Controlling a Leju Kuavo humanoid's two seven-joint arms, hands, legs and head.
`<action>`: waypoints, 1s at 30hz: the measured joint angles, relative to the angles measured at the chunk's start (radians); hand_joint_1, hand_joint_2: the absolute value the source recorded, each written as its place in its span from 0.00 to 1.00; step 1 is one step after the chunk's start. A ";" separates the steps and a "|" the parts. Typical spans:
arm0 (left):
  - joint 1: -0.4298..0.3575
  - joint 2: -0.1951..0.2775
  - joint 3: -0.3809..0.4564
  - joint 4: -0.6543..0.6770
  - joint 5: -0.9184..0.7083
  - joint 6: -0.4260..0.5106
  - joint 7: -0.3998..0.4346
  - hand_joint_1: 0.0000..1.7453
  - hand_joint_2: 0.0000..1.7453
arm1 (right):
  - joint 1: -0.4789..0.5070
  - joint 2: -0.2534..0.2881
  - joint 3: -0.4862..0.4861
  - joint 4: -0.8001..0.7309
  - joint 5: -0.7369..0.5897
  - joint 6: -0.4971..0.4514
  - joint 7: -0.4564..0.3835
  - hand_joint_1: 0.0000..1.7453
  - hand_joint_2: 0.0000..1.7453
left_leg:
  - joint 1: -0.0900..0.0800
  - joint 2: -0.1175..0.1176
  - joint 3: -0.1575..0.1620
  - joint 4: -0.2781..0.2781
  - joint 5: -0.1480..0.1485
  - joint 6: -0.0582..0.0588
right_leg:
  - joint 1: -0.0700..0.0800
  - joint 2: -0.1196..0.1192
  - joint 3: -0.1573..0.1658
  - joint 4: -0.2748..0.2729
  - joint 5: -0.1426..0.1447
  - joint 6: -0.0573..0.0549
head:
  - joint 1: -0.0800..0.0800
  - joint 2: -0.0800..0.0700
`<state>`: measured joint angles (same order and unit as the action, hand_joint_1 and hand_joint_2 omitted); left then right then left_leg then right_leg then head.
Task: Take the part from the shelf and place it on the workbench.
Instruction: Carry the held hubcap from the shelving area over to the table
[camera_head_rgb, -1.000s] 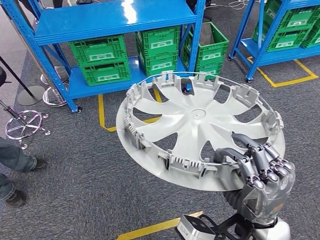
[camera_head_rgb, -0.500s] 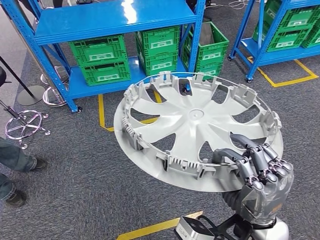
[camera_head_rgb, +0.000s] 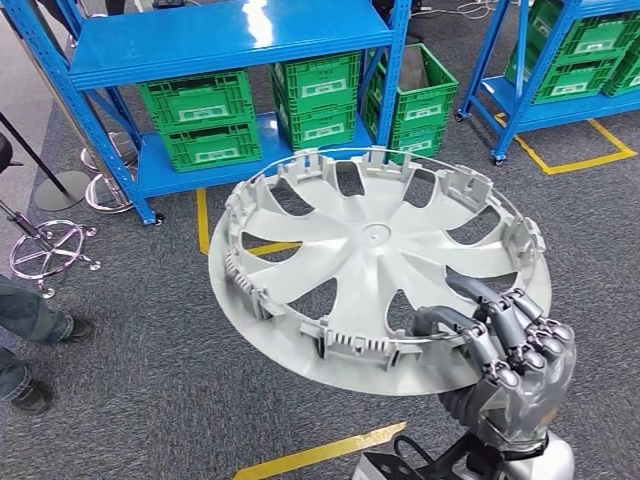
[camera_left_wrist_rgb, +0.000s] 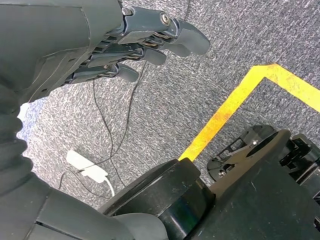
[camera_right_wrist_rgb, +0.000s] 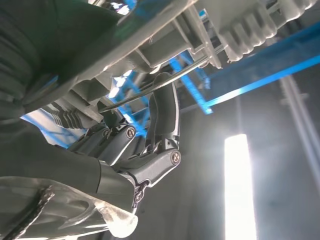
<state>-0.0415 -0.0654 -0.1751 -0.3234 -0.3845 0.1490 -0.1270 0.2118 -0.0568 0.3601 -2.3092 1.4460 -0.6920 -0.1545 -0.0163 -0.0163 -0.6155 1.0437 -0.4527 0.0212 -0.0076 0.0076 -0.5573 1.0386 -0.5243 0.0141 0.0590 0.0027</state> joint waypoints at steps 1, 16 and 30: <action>0.000 0.000 0.000 0.000 0.000 0.000 0.000 0.00 1.00 | 0.003 0.010 -0.005 0.001 -0.025 0.000 -0.040 1.00 1.00 | -0.001 0.000 0.000 0.001 -0.001 0.001 | -0.001 0.000 0.000 0.000 0.000 0.001 | 0.000 0.000; 0.001 -0.003 0.001 0.000 -0.002 0.000 0.000 0.00 1.00 | 0.092 0.259 -0.257 0.062 -0.314 0.000 -0.539 1.00 1.00 | 0.020 0.062 0.025 -0.032 0.003 0.004 | -0.013 -0.035 -0.058 0.088 -0.014 0.041 | 0.010 0.000; 0.001 -0.001 0.002 0.000 -0.002 0.002 0.000 0.00 1.00 | 0.100 0.290 -0.284 0.070 -0.316 0.000 -0.539 1.00 1.00 | 0.021 0.012 -0.049 0.203 -0.100 -0.027 | -0.001 0.050 -0.017 -0.002 0.028 -0.018 | 0.005 0.000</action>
<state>-0.0402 -0.0661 -0.1732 -0.3234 -0.3861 0.1507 -0.1273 0.3120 0.2335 0.0758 -2.2392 1.1303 -0.6920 -0.6939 0.0044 -0.0039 -0.6641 1.2470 -0.5523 -0.0054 -0.0088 0.0581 -0.5739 1.0369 -0.4964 -0.0043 0.0645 0.0027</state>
